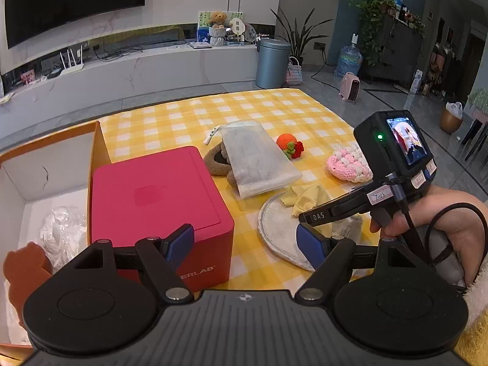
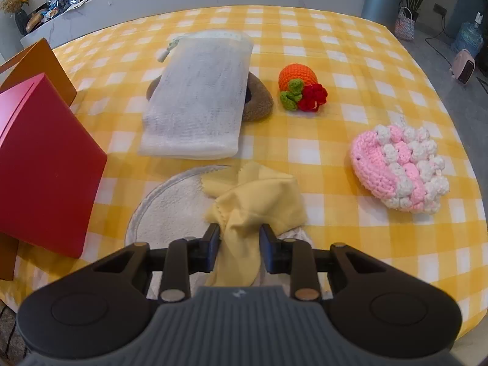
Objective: Organize soft objects
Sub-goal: 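Grasp the yellow cloth on the grey pad with the right tool, then lift the yellow cloth with the right tool while the left tool reaches to the grey pad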
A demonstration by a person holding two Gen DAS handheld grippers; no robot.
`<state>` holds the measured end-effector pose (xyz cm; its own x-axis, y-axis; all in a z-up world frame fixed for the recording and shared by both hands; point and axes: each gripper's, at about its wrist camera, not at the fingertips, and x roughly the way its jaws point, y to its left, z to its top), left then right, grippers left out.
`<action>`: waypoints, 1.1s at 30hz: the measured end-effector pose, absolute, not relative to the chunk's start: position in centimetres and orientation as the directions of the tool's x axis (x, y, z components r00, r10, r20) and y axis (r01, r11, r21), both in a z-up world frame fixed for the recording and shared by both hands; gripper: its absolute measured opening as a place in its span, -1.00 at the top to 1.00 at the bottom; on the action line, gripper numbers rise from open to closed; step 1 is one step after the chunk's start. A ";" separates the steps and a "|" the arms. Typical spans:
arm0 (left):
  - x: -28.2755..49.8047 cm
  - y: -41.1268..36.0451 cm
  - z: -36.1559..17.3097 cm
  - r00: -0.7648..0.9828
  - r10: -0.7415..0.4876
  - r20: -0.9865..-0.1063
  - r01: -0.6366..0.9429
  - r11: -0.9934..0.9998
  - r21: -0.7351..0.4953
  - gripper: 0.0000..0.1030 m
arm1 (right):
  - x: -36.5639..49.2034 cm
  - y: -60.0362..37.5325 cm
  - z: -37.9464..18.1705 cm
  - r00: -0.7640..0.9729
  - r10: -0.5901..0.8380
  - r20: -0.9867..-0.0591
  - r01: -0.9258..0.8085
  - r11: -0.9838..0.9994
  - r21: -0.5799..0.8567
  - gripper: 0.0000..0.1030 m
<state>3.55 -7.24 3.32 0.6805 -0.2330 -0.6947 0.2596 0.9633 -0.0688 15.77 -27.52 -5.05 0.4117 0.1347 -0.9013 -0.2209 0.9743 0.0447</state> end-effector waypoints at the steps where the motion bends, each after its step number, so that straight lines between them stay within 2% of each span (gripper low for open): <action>1: 3.4 -7.3 3.4 0.683 -0.230 -0.693 0.260 0.963 -0.063 -0.74 | 15.8 -27.5 -5.1 0.414 0.133 -0.900 -0.223 0.974 0.041 0.44; 3: 3.1 -7.6 3.7 0.689 -0.228 -0.688 0.264 0.963 -0.056 -0.74 | 15.6 -27.2 -5.1 0.421 0.123 -0.899 -0.235 0.972 0.024 0.50; 5: 2.8 -7.8 3.9 0.697 -0.226 -0.681 0.267 0.963 -0.046 -0.74 | 15.5 -27.0 -5.0 0.434 0.087 -0.897 -0.237 0.971 -0.020 0.87; 6: 2.6 -8.0 4.1 0.701 -0.222 -0.677 0.268 0.963 -0.038 -0.74 | 15.5 -27.1 -5.0 0.438 0.076 -0.896 -0.231 0.972 -0.031 0.93; 9: 2.1 -8.7 4.5 0.703 -0.213 -0.678 0.290 0.957 0.000 -0.74 | 15.3 -27.9 -3.9 0.459 0.102 -0.883 -0.216 0.976 0.001 0.95; 13: 2.6 -9.8 4.5 0.671 -0.230 -0.705 0.330 0.944 0.007 -0.74 | 14.2 -29.5 -0.7 0.560 0.169 -0.811 -0.191 0.979 0.072 0.95; 17: 4.2 -11.8 3.4 0.572 -0.288 -0.768 0.352 0.932 -0.087 -0.74 | 13.5 -31.7 1.2 0.626 0.193 -0.756 -0.149 0.981 0.127 0.95; 20: 6.3 -13.3 2.1 0.423 -0.382 -0.822 0.357 0.904 -0.236 -0.74 | 13.2 -33.1 1.7 0.652 0.169 -0.739 -0.108 0.986 0.130 0.95; 22: 7.7 -14.2 0.9 0.346 -0.400 -0.849 0.313 0.902 -0.298 -0.74 | 13.0 -33.9 2.1 0.669 0.150 -0.728 -0.080 0.988 0.131 0.95; 26: 11.0 -15.3 -1.4 0.251 -0.377 -0.892 0.210 0.920 -0.330 -0.74 | 12.3 -35.2 3.1 0.694 0.171 -0.699 -0.086 0.984 0.156 0.95; 33: 14.8 -17.4 -4.5 0.153 -0.265 -0.952 0.057 0.964 -0.259 -0.74 | 12.2 -36.8 3.5 0.712 0.188 -0.677 -0.075 0.978 0.193 0.96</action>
